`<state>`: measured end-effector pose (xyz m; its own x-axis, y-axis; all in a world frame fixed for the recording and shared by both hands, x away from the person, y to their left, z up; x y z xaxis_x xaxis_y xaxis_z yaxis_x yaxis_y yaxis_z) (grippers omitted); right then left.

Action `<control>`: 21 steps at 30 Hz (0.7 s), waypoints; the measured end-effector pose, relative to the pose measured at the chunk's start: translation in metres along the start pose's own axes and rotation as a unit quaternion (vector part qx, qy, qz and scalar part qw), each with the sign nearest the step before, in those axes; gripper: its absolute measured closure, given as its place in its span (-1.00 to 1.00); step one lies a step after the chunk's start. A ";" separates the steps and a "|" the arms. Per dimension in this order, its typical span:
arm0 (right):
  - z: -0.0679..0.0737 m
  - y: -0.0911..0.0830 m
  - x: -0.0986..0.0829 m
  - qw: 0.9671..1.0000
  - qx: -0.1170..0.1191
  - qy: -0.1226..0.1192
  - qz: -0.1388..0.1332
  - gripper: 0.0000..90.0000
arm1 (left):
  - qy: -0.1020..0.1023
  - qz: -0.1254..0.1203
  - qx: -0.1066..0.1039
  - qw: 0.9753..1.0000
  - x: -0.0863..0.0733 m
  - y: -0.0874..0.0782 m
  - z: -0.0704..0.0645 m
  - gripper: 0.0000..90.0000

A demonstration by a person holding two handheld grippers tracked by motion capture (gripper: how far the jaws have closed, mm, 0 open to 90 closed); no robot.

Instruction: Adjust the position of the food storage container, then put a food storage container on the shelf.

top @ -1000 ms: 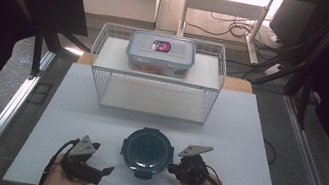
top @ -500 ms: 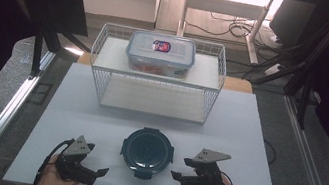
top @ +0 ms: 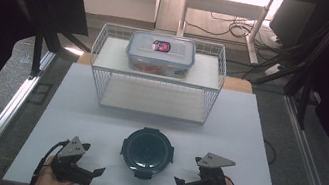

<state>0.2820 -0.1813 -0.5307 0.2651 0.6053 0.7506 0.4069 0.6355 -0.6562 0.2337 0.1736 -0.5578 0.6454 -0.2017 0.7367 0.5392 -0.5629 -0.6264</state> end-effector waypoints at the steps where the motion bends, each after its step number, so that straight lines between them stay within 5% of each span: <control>1: 0.000 0.000 0.000 1.000 0.000 -0.001 0.001 -1.00 | 0.000 0.000 0.000 1.000 0.000 0.000 0.000 -0.94; 21: 0.002 0.001 0.005 1.000 -0.005 0.004 0.004 -0.99 | -0.013 0.010 -0.029 0.999 0.002 0.006 -0.007 -0.93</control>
<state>0.2823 -0.1771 -0.5273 0.2759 0.6068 0.7454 0.4125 0.6258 -0.6620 0.2344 0.1647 -0.5586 0.6691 -0.1933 0.7176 0.4947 -0.6047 -0.6241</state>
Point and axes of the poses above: each handheld gripper's, and its own axes: y roughly forward along the jaws, x roughly out of its top, z roughly to its left, the point moved 5 cm from there along y, roughly forward along the jaws, and after that the axes turned 11 degrees about -y, right-handed, at the moved point
